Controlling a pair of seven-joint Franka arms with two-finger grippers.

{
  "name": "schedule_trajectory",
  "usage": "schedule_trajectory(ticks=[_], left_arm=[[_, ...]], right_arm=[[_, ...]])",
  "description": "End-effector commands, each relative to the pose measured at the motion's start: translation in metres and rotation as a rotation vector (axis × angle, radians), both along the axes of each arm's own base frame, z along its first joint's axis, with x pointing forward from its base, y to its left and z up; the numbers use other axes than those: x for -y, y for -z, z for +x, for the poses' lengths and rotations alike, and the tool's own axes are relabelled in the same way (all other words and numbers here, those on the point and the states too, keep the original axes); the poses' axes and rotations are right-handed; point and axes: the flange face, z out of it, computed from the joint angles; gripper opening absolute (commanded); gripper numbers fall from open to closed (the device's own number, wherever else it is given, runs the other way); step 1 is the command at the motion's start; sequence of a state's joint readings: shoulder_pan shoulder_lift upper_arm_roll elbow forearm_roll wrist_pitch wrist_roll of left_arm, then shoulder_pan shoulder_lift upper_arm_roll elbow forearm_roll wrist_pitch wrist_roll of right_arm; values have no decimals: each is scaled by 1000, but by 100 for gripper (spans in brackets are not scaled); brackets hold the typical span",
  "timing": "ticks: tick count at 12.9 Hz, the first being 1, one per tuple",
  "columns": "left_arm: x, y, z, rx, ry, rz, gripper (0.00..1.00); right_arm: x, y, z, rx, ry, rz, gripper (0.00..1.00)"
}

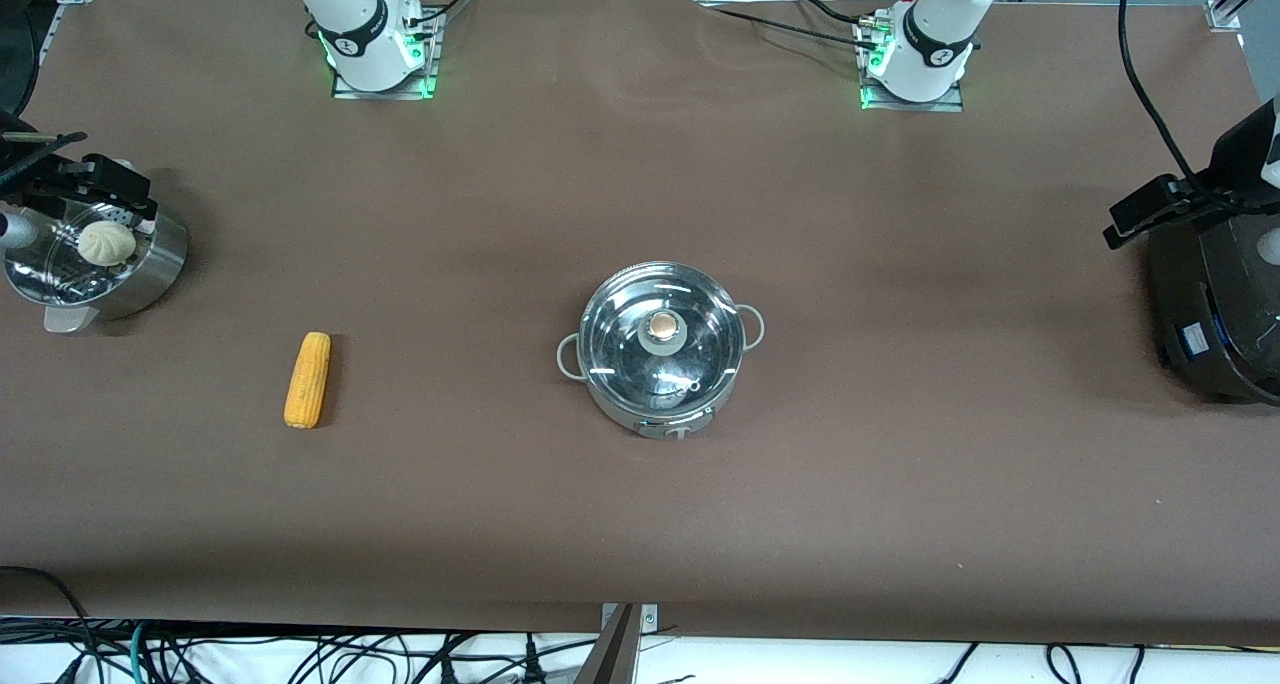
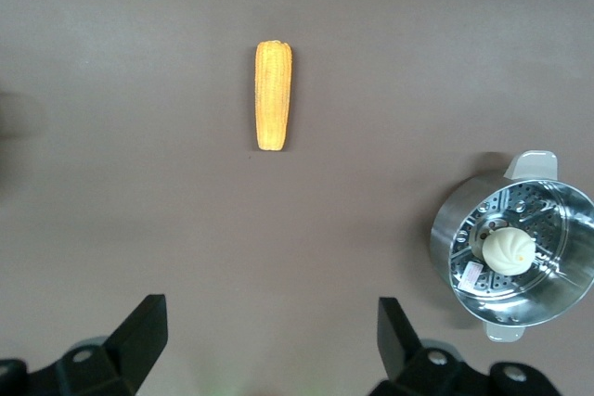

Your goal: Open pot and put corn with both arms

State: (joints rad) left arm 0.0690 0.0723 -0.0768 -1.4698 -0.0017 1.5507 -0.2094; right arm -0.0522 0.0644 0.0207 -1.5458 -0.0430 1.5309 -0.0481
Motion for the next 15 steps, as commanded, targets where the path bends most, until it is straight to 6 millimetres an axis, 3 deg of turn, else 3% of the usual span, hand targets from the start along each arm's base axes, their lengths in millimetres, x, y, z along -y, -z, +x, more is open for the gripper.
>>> schedule_trajectory(ticks=[1,6,12,15], left_arm=[[0,-6,-2,-4,10,-3,100],[0,-6,-2,-4,10,-3,100],[2,-6,-2,-4,16,3,100],[-1,-9,-3,1,15,-3,100]], right_arm=[[1,0,6,8,4,36,100],[4,2,10,23,10,61,100],[-8,54,34,-47,4,77,100],[-7,95,56,-58,6,81,100]])
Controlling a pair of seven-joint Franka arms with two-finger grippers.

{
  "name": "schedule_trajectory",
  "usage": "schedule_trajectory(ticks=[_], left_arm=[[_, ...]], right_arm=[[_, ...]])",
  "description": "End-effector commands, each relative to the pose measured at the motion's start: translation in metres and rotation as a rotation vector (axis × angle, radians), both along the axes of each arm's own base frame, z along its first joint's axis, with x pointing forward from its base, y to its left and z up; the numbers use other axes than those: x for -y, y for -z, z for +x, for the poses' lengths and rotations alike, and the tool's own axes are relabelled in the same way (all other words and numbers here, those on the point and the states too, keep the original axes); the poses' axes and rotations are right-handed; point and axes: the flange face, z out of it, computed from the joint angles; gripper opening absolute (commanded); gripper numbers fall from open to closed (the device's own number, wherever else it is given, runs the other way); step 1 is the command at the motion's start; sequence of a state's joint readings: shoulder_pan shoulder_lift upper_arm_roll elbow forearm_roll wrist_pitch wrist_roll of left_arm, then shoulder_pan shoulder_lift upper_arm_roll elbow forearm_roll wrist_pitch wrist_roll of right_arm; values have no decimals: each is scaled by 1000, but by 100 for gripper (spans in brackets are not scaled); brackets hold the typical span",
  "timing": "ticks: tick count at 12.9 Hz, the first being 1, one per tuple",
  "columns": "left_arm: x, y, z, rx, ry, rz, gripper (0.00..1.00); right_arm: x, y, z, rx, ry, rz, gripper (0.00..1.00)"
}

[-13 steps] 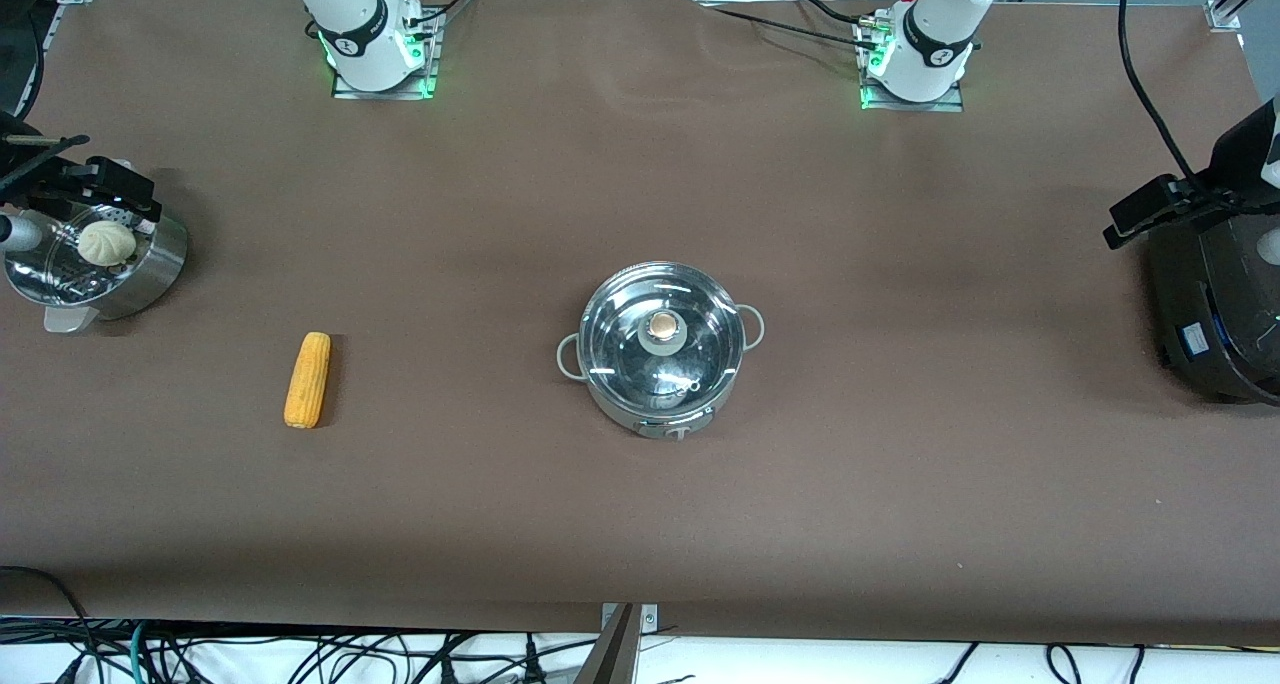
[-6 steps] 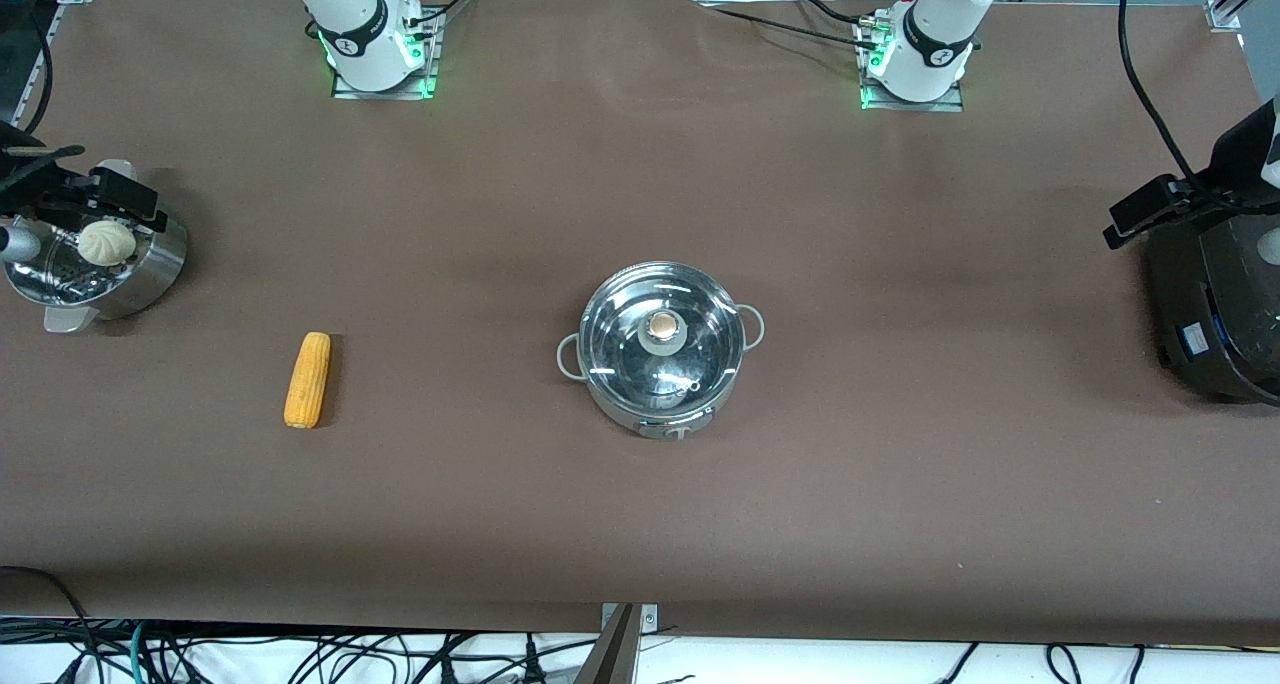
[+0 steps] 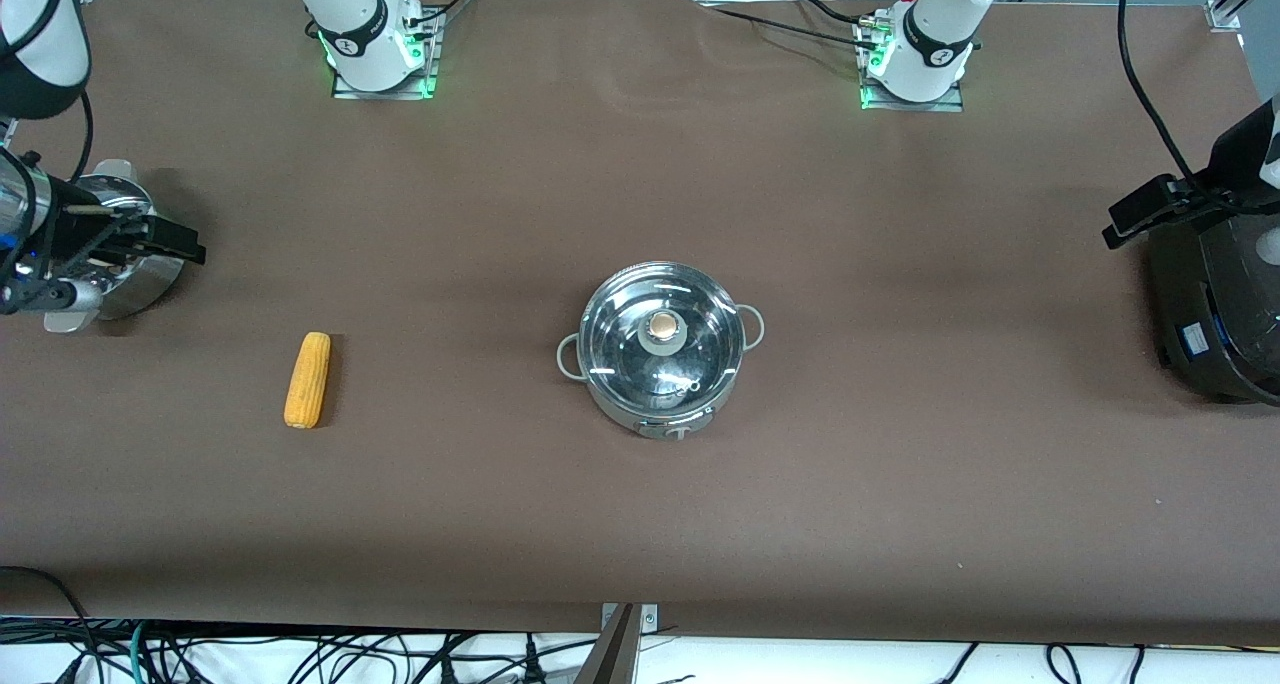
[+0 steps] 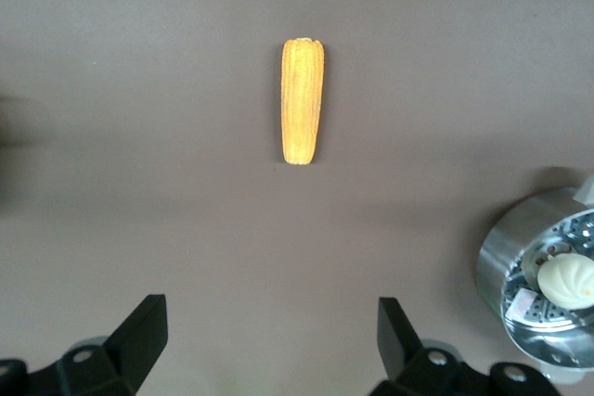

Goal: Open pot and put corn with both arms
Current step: 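Reach the right gripper down to the yellow corn cob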

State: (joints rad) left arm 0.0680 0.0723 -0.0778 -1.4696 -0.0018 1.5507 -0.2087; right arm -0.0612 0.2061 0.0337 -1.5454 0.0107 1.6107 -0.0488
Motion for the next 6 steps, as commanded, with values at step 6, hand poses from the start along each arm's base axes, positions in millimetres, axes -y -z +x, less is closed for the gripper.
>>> schedule_trajectory(ticks=[6], left_arm=[[3,-12,-4,-2,24,5,100]], right_arm=[[-34,123,58,15,-41,14,100]])
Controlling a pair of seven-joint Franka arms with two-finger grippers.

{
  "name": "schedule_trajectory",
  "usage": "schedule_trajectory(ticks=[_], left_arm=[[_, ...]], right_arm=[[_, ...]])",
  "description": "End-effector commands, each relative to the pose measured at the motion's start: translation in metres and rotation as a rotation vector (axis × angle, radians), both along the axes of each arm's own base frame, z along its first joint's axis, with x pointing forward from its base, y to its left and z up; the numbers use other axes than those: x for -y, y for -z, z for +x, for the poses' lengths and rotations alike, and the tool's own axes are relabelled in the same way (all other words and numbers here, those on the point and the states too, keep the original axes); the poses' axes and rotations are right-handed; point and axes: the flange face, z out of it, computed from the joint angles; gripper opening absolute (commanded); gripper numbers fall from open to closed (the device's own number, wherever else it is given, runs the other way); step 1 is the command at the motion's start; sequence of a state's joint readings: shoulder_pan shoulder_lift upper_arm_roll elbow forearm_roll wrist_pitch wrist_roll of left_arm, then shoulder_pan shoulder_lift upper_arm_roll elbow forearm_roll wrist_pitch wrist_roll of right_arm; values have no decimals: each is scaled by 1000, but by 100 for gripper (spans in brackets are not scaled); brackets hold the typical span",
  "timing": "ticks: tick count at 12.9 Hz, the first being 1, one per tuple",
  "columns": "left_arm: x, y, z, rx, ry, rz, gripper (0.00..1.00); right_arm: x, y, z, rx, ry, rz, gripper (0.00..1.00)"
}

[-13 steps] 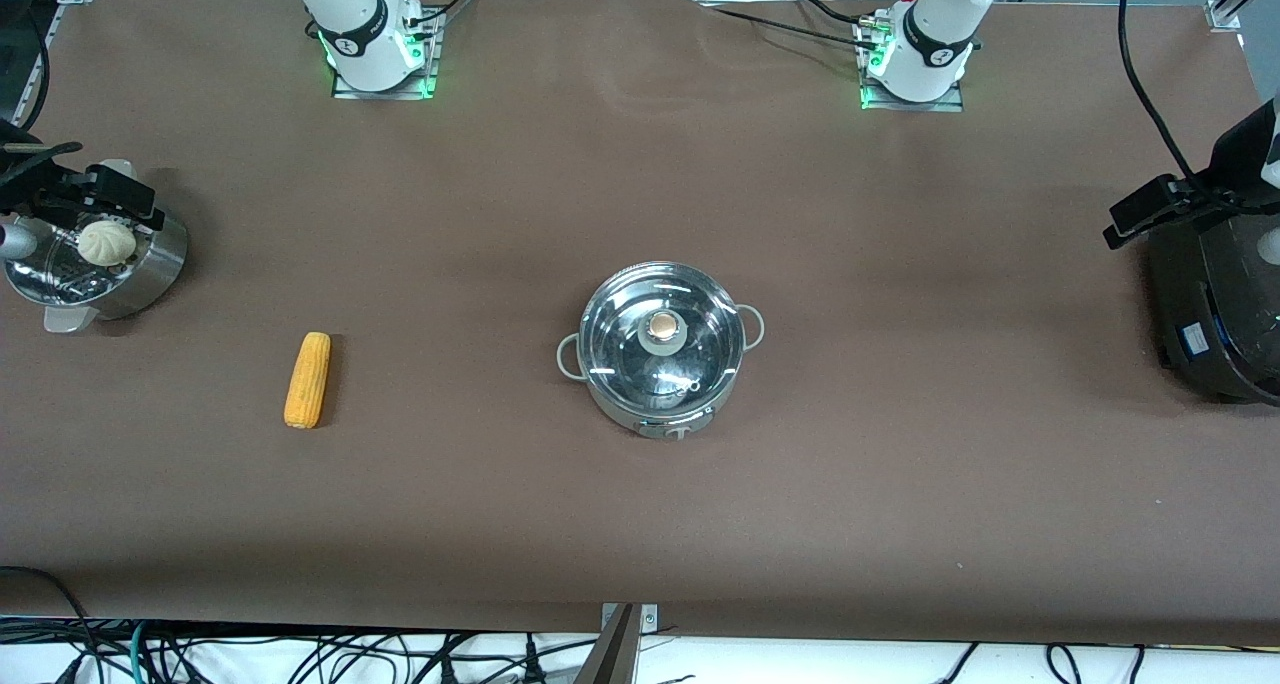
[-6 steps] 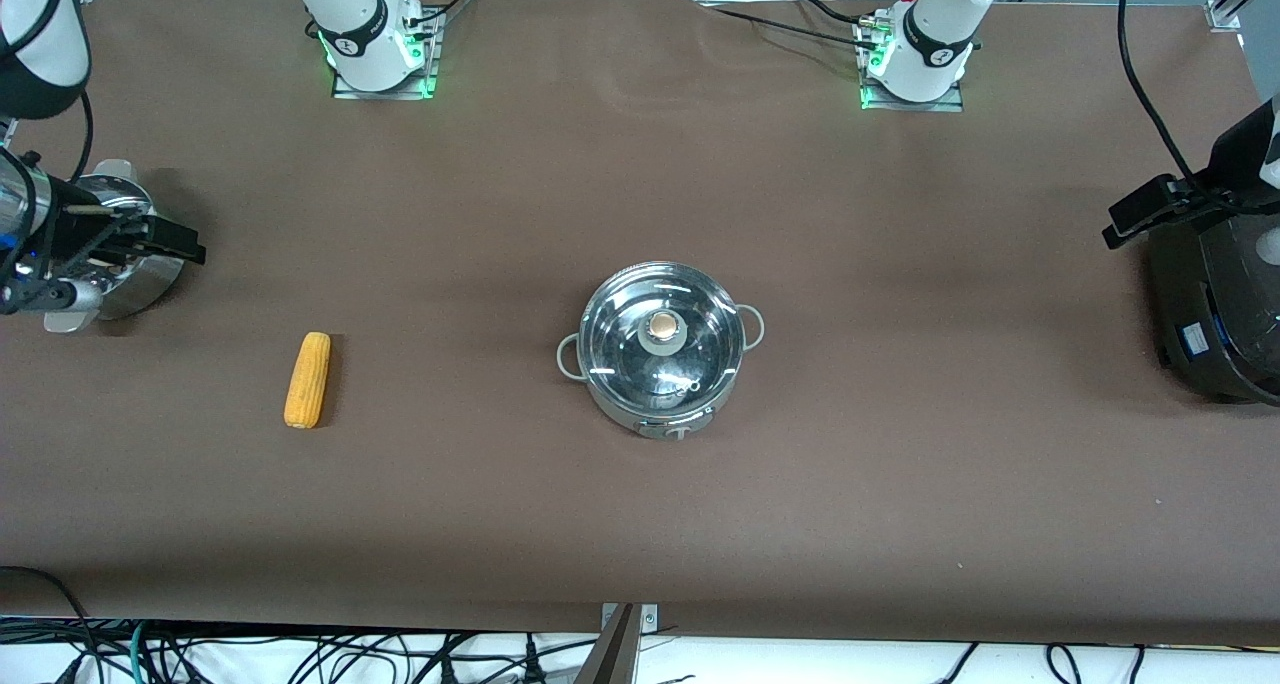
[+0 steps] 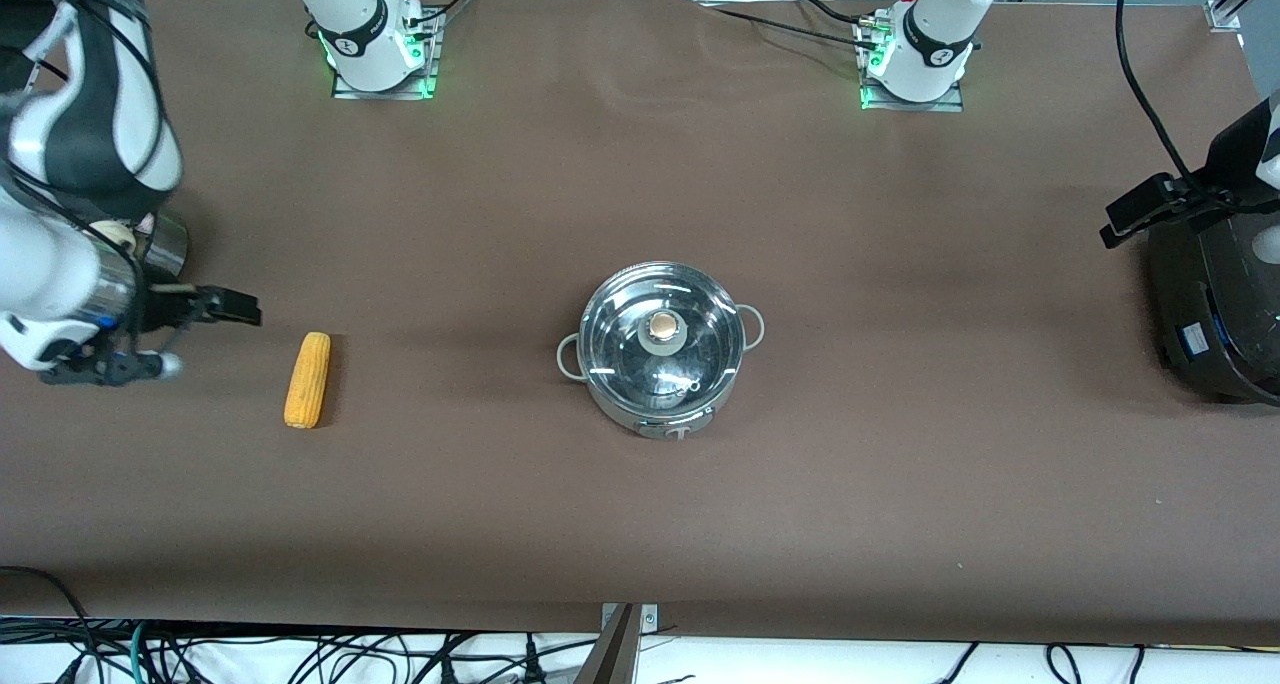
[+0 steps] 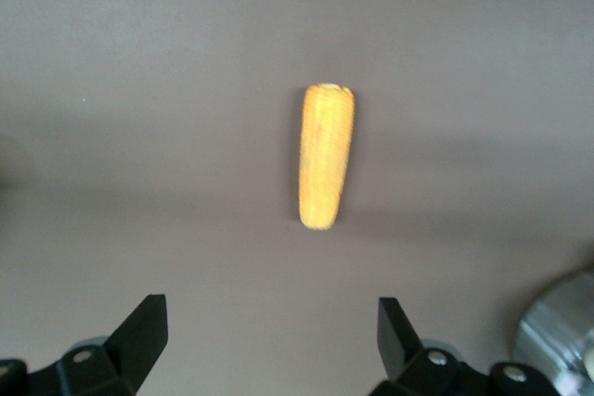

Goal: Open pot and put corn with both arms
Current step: 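Reach the right gripper down to the yellow corn cob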

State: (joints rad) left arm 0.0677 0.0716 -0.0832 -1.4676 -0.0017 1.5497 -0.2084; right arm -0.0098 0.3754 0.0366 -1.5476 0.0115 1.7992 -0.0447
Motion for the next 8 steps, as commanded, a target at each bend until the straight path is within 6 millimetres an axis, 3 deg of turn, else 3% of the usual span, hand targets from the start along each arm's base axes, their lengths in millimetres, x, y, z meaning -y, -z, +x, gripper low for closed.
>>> schedule_trajectory(ticks=[1,4,8], left_arm=[[1,-9,-7,-32,16,-2,100],[6,-10,-11,-58,37,2,100],[8,-4,-7,-65,40,-3,100]], right_arm=[[2,45,16,-7,9,6,100],[12,90,24,-22,16,1,100],[25,141,20,1,28,1,100]])
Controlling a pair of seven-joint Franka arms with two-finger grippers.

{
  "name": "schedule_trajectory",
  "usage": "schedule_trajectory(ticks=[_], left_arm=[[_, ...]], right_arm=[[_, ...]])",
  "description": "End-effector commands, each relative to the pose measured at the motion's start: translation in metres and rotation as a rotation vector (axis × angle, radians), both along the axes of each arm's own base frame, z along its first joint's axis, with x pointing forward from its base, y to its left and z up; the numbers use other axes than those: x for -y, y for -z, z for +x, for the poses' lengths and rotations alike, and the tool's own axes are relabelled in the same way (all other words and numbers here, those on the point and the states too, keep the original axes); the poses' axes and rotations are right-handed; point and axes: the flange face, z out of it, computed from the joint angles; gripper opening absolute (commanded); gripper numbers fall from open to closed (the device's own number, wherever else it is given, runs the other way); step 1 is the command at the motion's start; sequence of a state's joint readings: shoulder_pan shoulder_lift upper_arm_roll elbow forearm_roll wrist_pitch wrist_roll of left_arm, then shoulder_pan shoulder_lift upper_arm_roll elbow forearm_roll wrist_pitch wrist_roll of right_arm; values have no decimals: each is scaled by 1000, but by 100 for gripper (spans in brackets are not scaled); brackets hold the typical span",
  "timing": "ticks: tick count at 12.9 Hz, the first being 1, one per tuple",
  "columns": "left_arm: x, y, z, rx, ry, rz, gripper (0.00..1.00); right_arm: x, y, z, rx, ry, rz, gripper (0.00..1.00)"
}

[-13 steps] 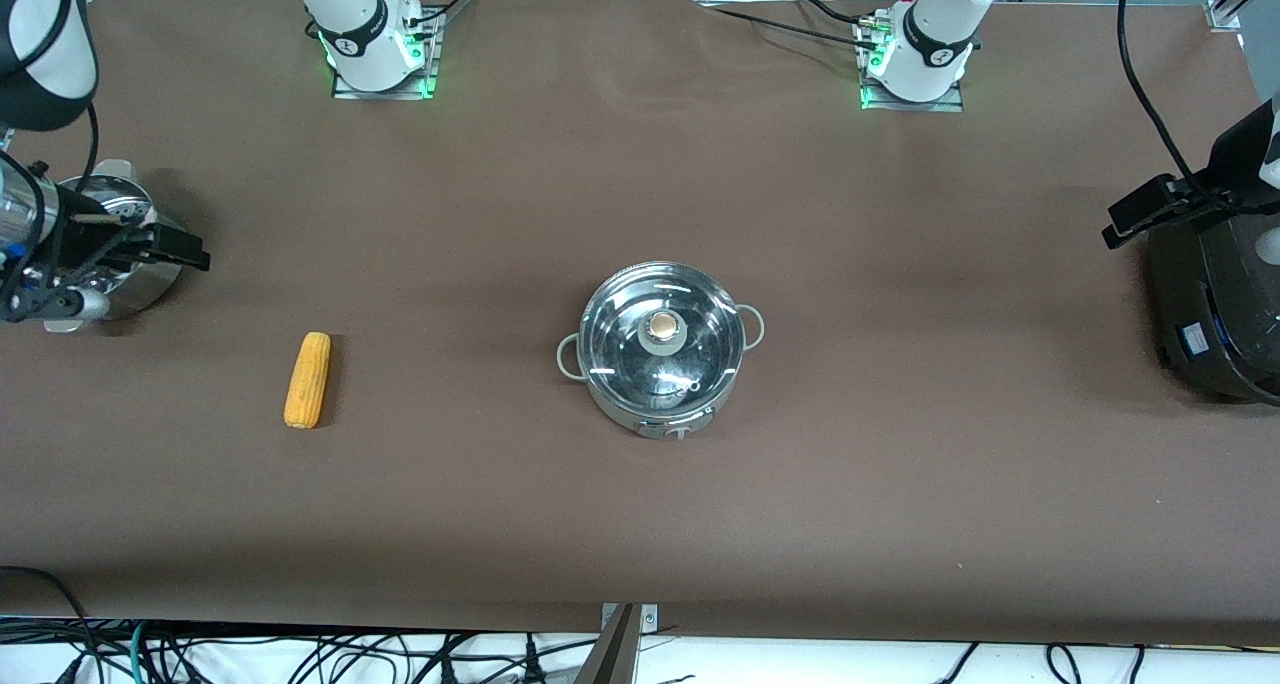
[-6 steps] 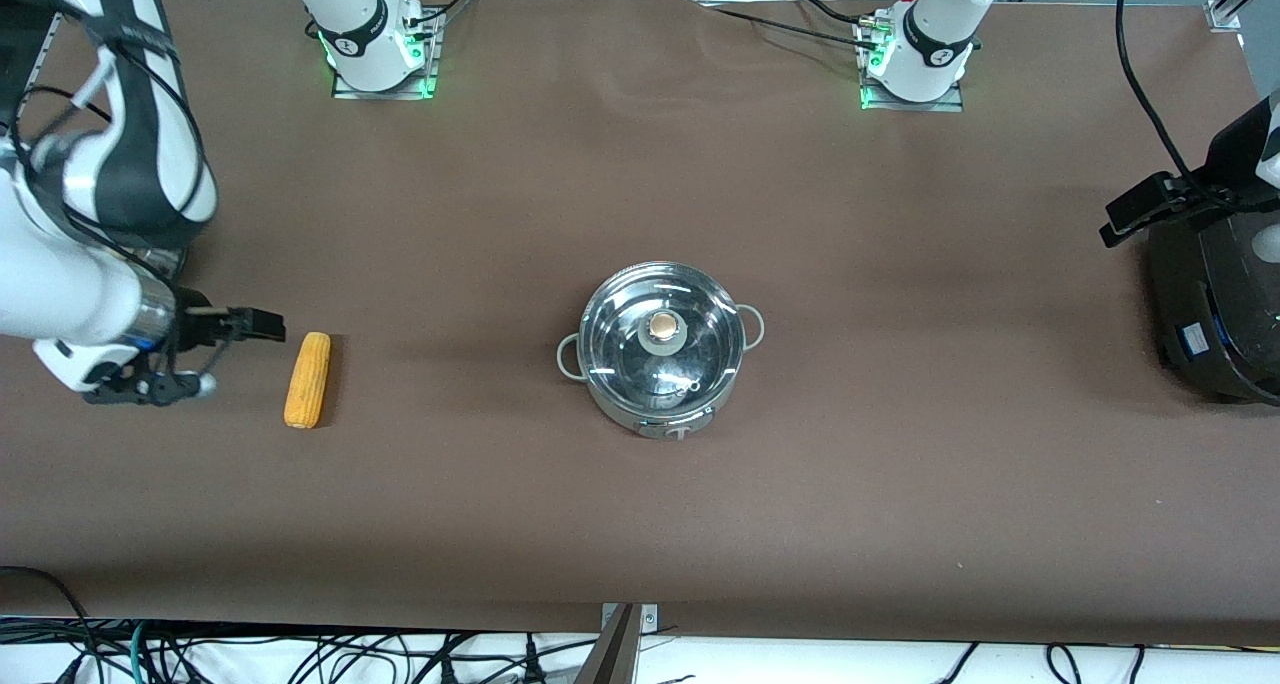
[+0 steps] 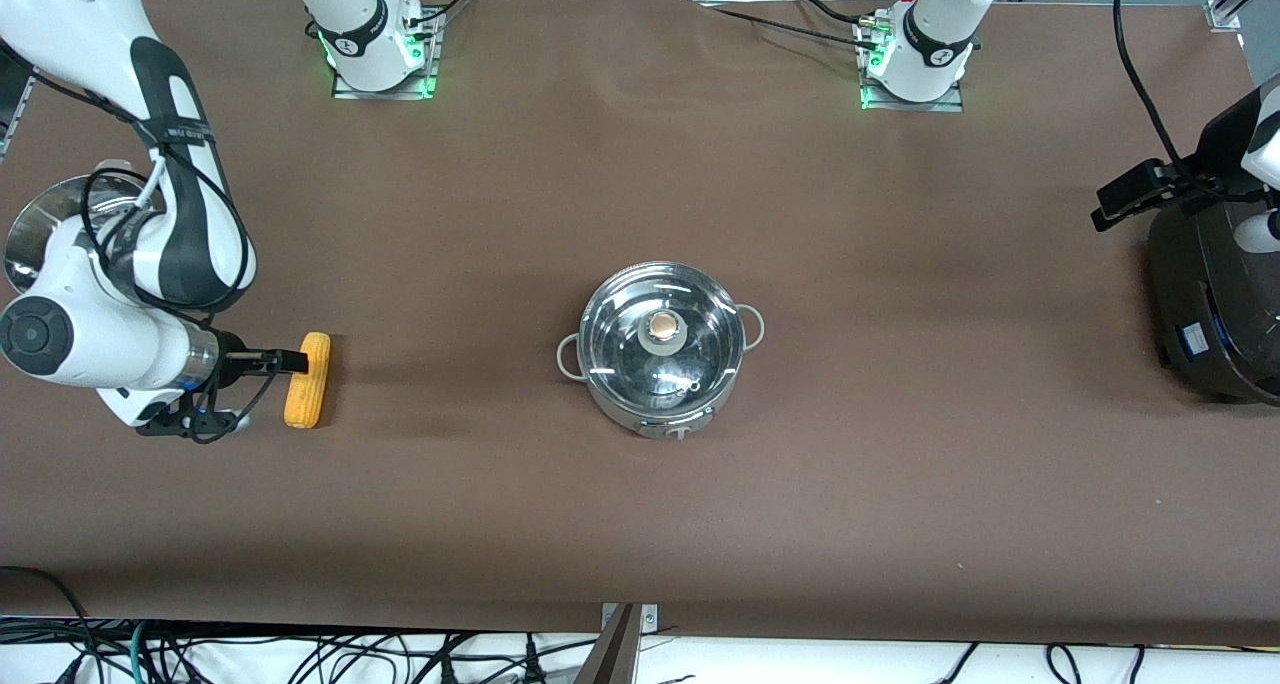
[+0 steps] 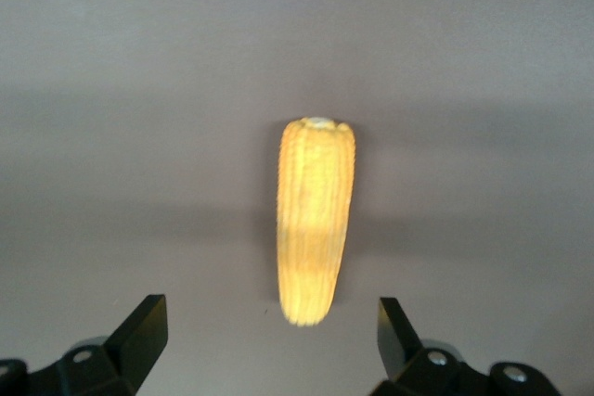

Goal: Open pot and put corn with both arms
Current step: 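Reach the right gripper down to the yellow corn cob, then grasp the corn with the right gripper while the left gripper reaches the lid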

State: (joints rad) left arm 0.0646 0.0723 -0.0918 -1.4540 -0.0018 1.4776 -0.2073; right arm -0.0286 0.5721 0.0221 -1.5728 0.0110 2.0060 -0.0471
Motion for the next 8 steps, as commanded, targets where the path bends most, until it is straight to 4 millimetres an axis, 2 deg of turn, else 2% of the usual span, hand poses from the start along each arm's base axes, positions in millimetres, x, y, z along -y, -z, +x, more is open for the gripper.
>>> schedule_trajectory(ticks=[1,4,5,8], left_arm=[[11,-5,0,-5,30,-14,100],[65,0,-2,-28,-16,-82,100],[88,14,3,-66,-57,-125,100],[185,41,10,-117,-84,-121,100]], right_arm=[[3,22,-7,26,-5,3,100],[3,58,-12,55,-6,2,100],[3,68,-15,62,-5,1,100],[2,92,-23,90,-5,1,100]])
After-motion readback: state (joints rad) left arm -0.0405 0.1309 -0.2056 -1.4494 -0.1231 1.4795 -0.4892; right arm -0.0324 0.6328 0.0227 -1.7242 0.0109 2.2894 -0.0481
